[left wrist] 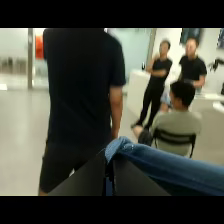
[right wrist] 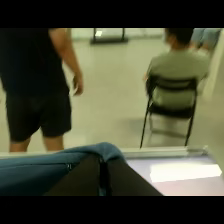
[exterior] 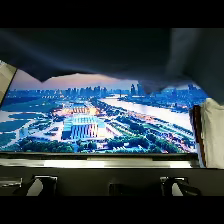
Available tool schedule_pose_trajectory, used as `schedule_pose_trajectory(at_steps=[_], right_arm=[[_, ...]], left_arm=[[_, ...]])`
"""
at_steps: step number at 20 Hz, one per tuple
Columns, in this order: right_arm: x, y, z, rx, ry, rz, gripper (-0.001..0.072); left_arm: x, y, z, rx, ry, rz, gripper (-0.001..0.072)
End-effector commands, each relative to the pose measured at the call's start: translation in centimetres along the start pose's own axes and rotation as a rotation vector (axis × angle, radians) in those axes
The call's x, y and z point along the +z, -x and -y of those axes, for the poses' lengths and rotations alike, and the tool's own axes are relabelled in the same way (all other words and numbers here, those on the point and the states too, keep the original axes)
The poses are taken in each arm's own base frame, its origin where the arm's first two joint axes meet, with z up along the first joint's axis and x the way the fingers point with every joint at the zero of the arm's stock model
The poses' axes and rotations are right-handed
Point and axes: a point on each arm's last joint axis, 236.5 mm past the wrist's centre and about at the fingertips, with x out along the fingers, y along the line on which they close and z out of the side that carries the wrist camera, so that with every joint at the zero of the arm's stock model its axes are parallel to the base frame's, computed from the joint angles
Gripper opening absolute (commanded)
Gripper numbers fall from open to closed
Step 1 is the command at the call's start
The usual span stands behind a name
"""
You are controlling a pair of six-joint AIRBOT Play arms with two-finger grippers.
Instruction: Fold the clothes and pants, and hang the long-sleeved shirts on hangers.
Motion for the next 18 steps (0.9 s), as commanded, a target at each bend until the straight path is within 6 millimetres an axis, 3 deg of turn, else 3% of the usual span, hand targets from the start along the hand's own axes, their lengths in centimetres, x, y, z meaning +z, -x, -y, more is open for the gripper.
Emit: schedule_pose_trajectory(at_steps=[1,3,5,6,7,9,11,13,14,16,18], right_arm=[[4.0,3.8,-0.1,-0.038,0.033,0.147,0.0042],[4.5,3.5,0.2,-0.047,0.009,0.17,0.0042],[2.2,1.7,1.1,-0.062,-0.051,0.08,0.0042],[-0.9,-0.1,1.5,-0.063,-0.083,-0.044,0.0042],[-5.8,-2.1,1.7,-0.055,-0.113,-0.235,0.0041],[-18.0,-5.1,1.1,0.01,-0.184,-0.713,0.004],[-28.9,-7.7,-1.0,0.095,-0.206,-1.093,0.0039],[-39.0,-11.2,-4.1,0.142,-0.195,-1.279,0.0039],[-43.8,-12.3,-4.8,0.107,-0.203,-1.349,0.0039],[-52.3,-14.2,-6.1,0.045,-0.262,-1.448,0.004],[-57.8,-16.9,-6.5,0.022,-0.333,-1.447,0.004]], left_arm=[[3.5,3.0,3.2,-0.01,-0.027,0.115,0.0019],[3.4,2.9,3.0,-0.009,-0.025,0.112,0.0019],[1.8,1.9,2.1,-0.009,-0.011,0.052,0.0019],[-0.8,0.8,0.7,0.0,0.009,-0.044,0.0018],[-4.4,-0.3,-0.9,0.009,0.056,-0.171,0.0018],[-14.6,-2.2,-4.0,-0.013,0.206,-0.494,0.0018],[-26.6,-3.4,-5.8,-0.035,0.357,-0.789,0.0018],[-39.6,-2.9,-7.6,0.037,0.415,-1.048,0.0018],[-45.8,-1.5,-8.7,0.1,0.425,-1.168,0.0018],[-54.5,0.4,-10.7,0.226,0.532,-1.276,0.002],[-59.5,-0.3,-13.1,0.304,0.612,-1.259,0.002]])
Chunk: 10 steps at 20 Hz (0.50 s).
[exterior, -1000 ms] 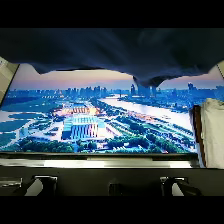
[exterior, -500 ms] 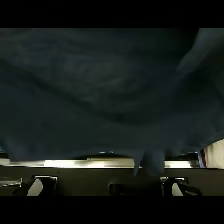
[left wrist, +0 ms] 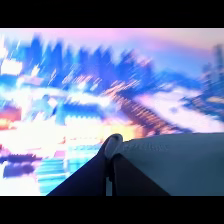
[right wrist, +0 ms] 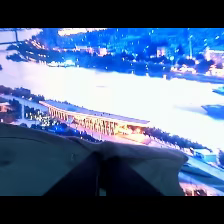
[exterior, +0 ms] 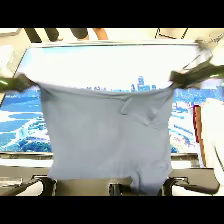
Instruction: Fold the clothes and pants, and hang the long-sleeved shirts on hangers.
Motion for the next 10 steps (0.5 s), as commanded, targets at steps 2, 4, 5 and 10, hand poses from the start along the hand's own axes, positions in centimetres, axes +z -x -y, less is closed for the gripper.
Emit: schedule_pose_trajectory(at_steps=[2,4,5,10], right_arm=[[2.7,-13.0,1.4,0.012,-0.175,0.02,0.004],[7.2,-12.7,1.9,0.039,-0.235,0.208,0.0041],[9.3,-12.1,2.2,0.054,-0.265,0.296,0.0041],[11.4,-13.6,3.5,0.062,-0.316,0.378,0.0041]], left_arm=[[-1.1,-10.7,-7.6,0.059,0.222,-0.018,0.002],[2.2,-12.3,-7.8,0.034,0.205,0.06,0.002],[3.6,-13.0,-7.4,0.018,0.171,0.085,0.002],[6.1,-17.2,-5.6,-0.016,0.09,0.097,0.002]])
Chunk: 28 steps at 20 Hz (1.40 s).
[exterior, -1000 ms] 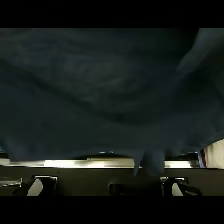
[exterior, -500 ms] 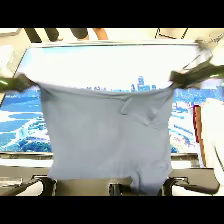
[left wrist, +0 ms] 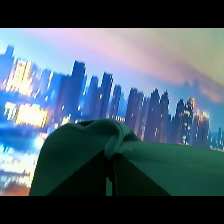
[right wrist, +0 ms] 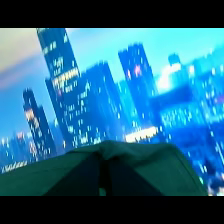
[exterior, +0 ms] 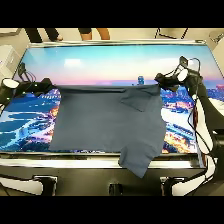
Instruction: Fold the clothes and pants, and hang the long-sleeved shirts on hangers.
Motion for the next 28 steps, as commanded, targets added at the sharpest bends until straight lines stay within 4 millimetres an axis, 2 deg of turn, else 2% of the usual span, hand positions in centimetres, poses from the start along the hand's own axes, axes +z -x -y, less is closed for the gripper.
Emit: schedule_pose_trajectory(at_steps=[1,3,5,7,9,11,12,14,15,17,18,19,21,24,28], right_arm=[[0.9,-2.4,0.7,0.009,-0.048,0.055,0.0041],[1.2,-3.0,0.3,0.034,-0.075,0.072,0.0041],[3.6,-2.3,-1.0,0.084,-0.091,0.155,0.0041],[4.1,-2.2,-1.7,0.099,-0.087,0.171,0.0041],[1.8,-3.4,-0.9,0.07,-0.093,0.085,0.0041],[0.2,-3.5,-0.6,0.055,-0.088,0.017,0.0041],[0.0,-2.7,-0.6,0.05,-0.068,-0.01,0.0042],[-1.2,0.6,0.0,0.021,-0.012,-0.125,0.0042],[-2.7,2.4,0.5,0.003,0.023,-0.209,0.0043],[-7.6,5.9,3.6,-0.114,0.072,-0.447,0.0043],[-10.2,6.8,5.0,-0.176,0.089,-0.556,0.0042],[-12.6,7.2,6.0,-0.217,0.095,-0.642,0.0042],[-15.0,6.5,7.3,-0.242,0.086,-0.7,0.0043],[-16.4,5.5,7.4,-0.228,0.055,-0.734,0.0043],[-16.4,4.7,7.9,-0.246,0.043,-0.724,0.0043]], left_arm=[[1.3,-3.4,0.0,-0.009,-0.02,0.029,0.0021],[1.0,-4.1,-0.9,0.0,0.046,0.021,0.002],[1.0,-4.1,-1.3,0.003,0.062,0.021,0.0021],[0.4,-4.3,-1.3,0.0,0.062,-0.004,0.0021],[-1.2,-5.1,-1.2,-0.006,0.065,-0.062,0.0021],[-2.0,-4.9,-1.3,-0.011,0.069,-0.097,0.002],[-1.8,-4.3,-1.4,-0.015,0.061,-0.101,0.002],[-1.9,-2.0,-1.4,-0.041,0.03,-0.158,0.0021],[-3.0,-0.4,-1.2,-0.068,0.016,-0.236,0.0021],[-7.0,2.3,-1.8,-0.102,0.012,-0.438,0.002],[-9.6,3.2,-3.0,-0.076,0.008,-0.547,0.002],[-11.7,3.8,-4.5,-0.03,0.001,-0.626,0.002],[-14.4,4.2,-6.4,0.016,0.015,-0.713,0.002],[-15.7,4.0,-6.8,0.019,0.036,-0.736,0.002],[-16.1,3.8,-7.0,0.018,0.045,-0.751,0.002]])
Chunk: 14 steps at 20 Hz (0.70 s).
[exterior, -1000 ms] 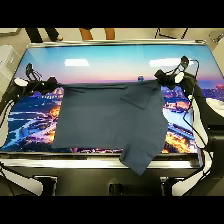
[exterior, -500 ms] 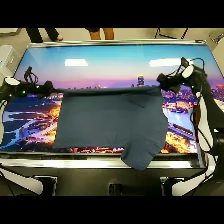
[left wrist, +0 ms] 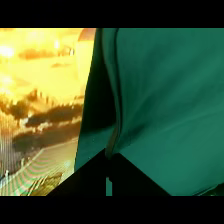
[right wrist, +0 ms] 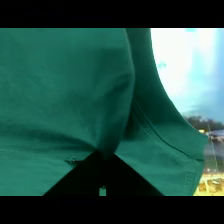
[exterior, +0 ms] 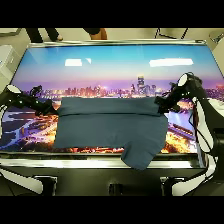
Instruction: Fold the clothes and pants, and hang the long-sleeved shirts on hangers.
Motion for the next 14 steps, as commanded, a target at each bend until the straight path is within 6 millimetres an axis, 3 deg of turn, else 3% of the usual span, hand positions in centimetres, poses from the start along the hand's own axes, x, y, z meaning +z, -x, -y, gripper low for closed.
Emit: schedule_pose_trajectory(at_steps=[1,4,8,13,14], right_arm=[[-0.4,-0.8,0.4,-0.014,-0.015,-0.029,0.0043],[-0.3,-0.6,0.6,-0.017,-0.015,-0.021,0.0043],[-0.2,1.5,2.4,-0.012,-0.055,0.005,0.0043],[-1.7,0.3,2.1,-0.007,-0.057,-0.058,0.0044],[-1.8,0.3,2.1,-0.007,-0.056,-0.06,0.0075]], left_arm=[[-1.2,-0.5,-0.5,0.003,0.008,-0.052,0.002],[-1.6,-0.4,-0.4,-0.003,0.008,-0.071,0.002],[-1.4,0.7,-0.4,-0.008,0.005,-0.068,0.002],[-2.2,-1.4,-0.5,-0.017,0.015,-0.133,0.002],[-2.2,-1.5,-0.5,-0.017,0.016,-0.134,0.0027]])
